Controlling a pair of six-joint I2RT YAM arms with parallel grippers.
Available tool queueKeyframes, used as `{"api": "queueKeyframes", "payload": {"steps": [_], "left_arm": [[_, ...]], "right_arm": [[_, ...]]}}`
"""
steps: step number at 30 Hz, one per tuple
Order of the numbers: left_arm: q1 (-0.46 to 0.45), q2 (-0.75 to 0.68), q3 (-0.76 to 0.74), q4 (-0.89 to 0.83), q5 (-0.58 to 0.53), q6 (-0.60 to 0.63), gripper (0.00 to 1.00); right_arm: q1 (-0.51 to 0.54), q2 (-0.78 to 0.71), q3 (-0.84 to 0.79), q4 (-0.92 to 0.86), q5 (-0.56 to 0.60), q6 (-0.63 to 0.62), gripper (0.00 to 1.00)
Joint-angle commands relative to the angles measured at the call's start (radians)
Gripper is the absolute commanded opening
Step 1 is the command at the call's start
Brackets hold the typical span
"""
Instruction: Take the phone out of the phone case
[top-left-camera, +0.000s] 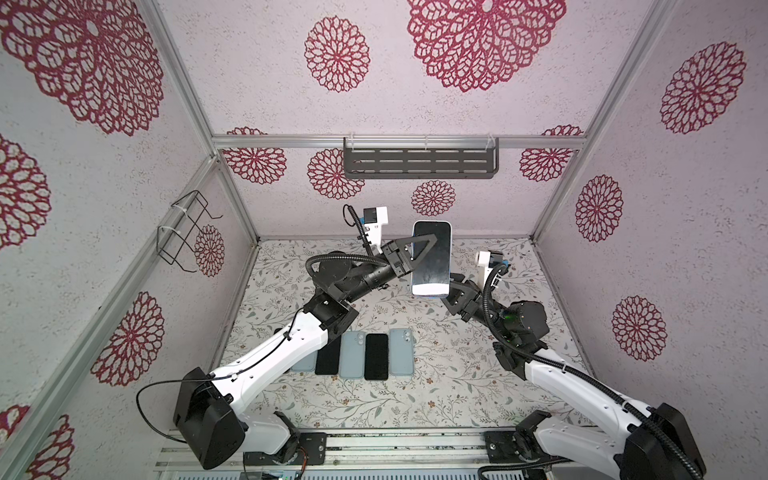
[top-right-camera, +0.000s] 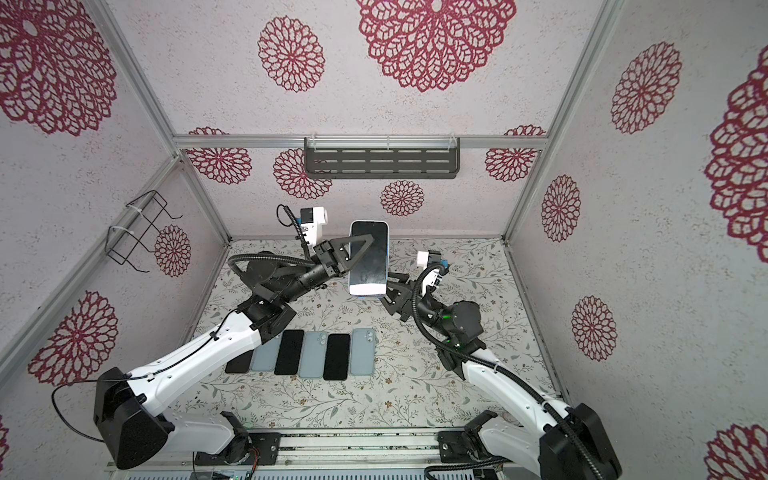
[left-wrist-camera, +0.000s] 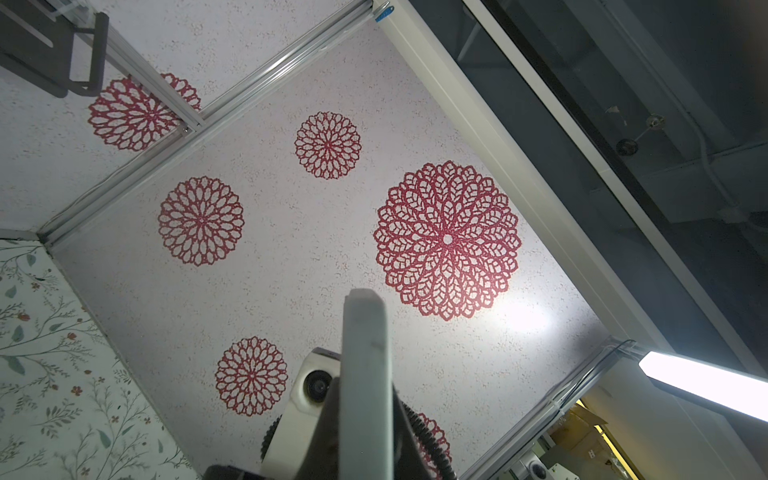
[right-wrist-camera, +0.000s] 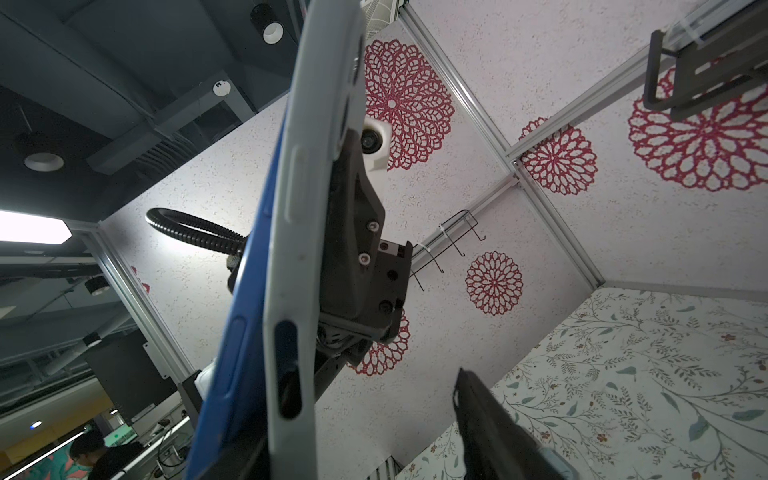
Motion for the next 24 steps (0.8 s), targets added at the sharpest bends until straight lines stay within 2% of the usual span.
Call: {"api": "queueKeyframes", "payload": {"steps": [1, 6, 10, 14, 16, 21, 23, 24], "left_arm": [[-0.007, -0.009, 0.021, 0.04, 0.011, -0.003, 0.0], [0.0, 0.001, -0.004, 0.017, -0.013, -0.003, 0.0], [0.007, 0.009, -0.06, -0.009, -0.049, 0.006, 0.0], [-0.003, 0.044, -0.135, 0.003, -0.086, 0.012, 0.0], [-0.016, 0.081, -0.166, 0.026, -0.095, 0.01, 0.06], [-0.092, 0.191, -0.211, 0.041, -0.142, 0.047, 0.36], [-0.122, 0.225, -0.222, 0.0, -0.19, 0.076, 0.46], [-0.132, 0.242, -0.23, 0.001, -0.202, 0.081, 0.48]], "right_arm": [[-0.009, -0.017, 0.021, 0.058, 0.016, 0.035, 0.47], [-0.009, -0.055, -0.022, 0.065, 0.002, 0.061, 0.19], [-0.009, -0.144, -0.061, -0.051, 0.019, 0.02, 0.01], [-0.01, -0.252, -0.121, -0.215, 0.058, -0.014, 0.0], [-0.01, -0.306, -0.159, -0.266, 0.077, -0.018, 0.0], [-0.01, -0.473, -0.255, -0.535, 0.167, -0.049, 0.0], [-0.011, -0.537, -0.301, -0.593, 0.199, -0.04, 0.0], [-0.011, -0.562, -0.323, -0.616, 0.212, -0.03, 0.0]]}}
